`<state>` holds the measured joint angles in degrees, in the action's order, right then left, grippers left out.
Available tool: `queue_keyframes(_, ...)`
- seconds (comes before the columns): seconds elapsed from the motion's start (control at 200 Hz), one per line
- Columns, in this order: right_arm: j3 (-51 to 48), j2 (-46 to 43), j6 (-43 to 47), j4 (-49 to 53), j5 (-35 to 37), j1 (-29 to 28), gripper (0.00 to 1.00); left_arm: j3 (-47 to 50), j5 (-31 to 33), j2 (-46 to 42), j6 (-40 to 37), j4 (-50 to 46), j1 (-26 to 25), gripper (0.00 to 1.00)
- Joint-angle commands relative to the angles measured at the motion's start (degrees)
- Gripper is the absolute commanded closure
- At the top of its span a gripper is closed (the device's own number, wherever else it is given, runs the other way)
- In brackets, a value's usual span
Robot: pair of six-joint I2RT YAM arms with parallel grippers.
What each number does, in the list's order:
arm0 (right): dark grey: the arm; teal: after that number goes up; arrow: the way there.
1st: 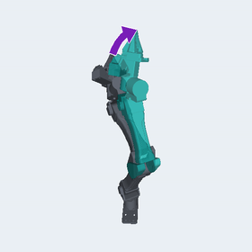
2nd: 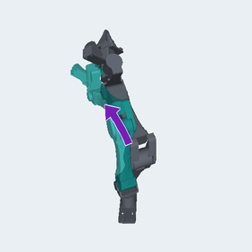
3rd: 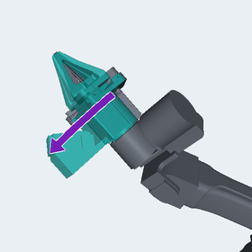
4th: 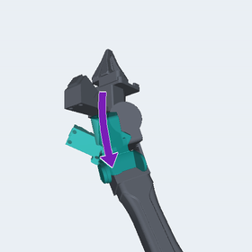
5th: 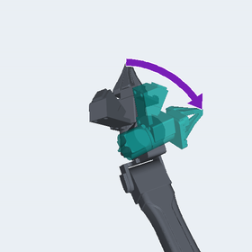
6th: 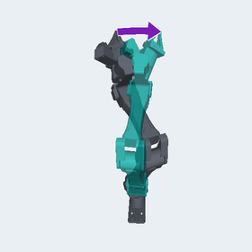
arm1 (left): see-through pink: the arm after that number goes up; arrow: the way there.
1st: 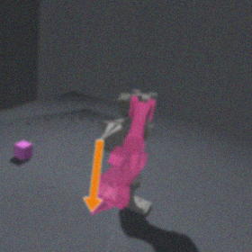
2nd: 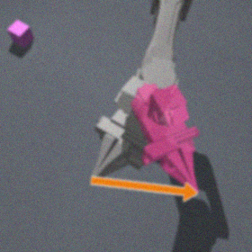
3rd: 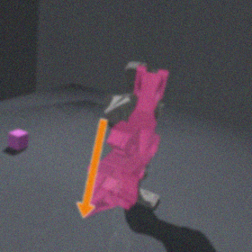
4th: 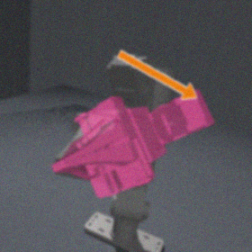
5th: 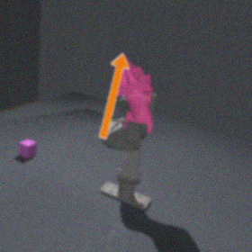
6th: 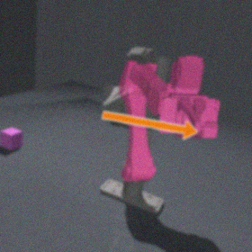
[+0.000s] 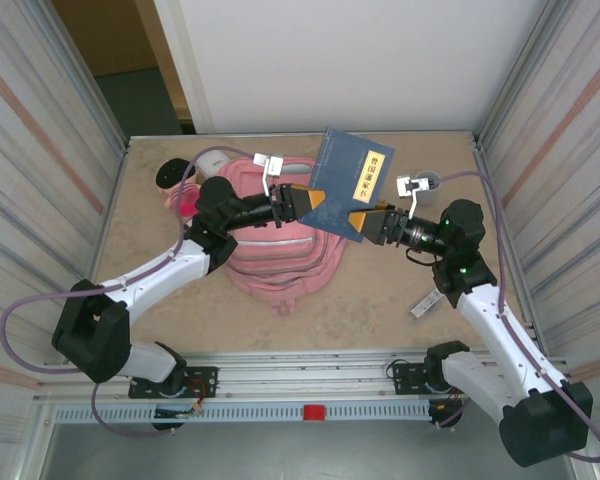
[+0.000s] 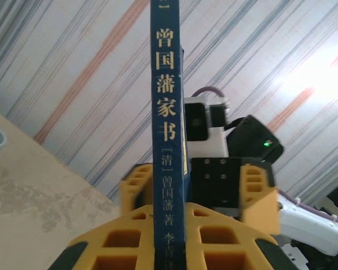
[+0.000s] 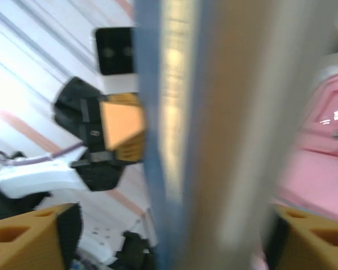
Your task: Pack books, pencil case, and school supplies into a backpack
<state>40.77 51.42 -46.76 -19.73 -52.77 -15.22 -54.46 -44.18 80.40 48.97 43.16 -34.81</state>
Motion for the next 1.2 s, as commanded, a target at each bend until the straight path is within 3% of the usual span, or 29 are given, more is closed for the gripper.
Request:
queue_keyframes(0.0,2.9,-0.6,1.9,-1.4,-0.1,-0.2,0.41,0.0,1.1,-1.4,-2.2,-0.7,0.2,0.96)
queue_keyframes(0.08,2.7,-0.2,2.0,-1.8,3.7,-0.1,0.67,0.7,2.2,-1.6,-2.5,-1.3,0.2,0.95)
queue_keyframes(0.125,2.8,0.1,2.5,-1.8,5.0,-0.2,0.89,1.1,3.1,-2.1,-3.3,-2.4,0.2,0.92)
queue_keyframes(0.2,3.7,1.2,3.9,-1.6,3.7,-0.4,1.0,1.2,5.0,-3.3,-6.5,-8.0,0.2,0.81)
queue_keyframes(0.271,5.9,2.1,8.0,4.0,3.3,-0.6,1.0,0.7,6.0,-5.2,-11.8,-15.0,0.4,0.63)
queue_keyframes(0.381,11.0,2.0,27.0,22.1,9.2,-3.5,1.0,-1.9,7.4,-9.5,-25.0,-32.4,0.9,0.39)
queue_keyframes(0.486,14.9,2.9,45.7,36.3,15.5,-7.8,1.0,-6.3,9.8,-14.1,-41.6,-50.3,1.1,0.36)
queue_keyframes(0.581,18.1,5.0,56.7,44.5,18.0,-10.4,1.0,-10.3,11.0,-17.3,-56.8,-63.9,1.1,0.34)
queue_keyframes(0.752,21.3,10.0,76.4,54.7,20.0,-15.5,1.0,-10.2,13.1,-23.9,-76.4,-74.8,1.0,0.19)
queue_keyframes(0.857,22.0,12.2,82.5,56.6,24.2,-19.6,1.0,-7.5,15.0,-27.5,-82.6,-75.5,1.0,0.15)
queue_keyframes(0.977,23.5,15.2,85.6,58.2,27.3,-23.3,1.0,-6.8,16.9,-27.5,-84.6,-77.7,1.0,0.14)
queue_keyframes(1.193,25.3,18.5,86.5,58.0,25.5,-25.7,1.0,-6.4,16.1,-24.0,-85.1,-79.8,0.0,0.16)
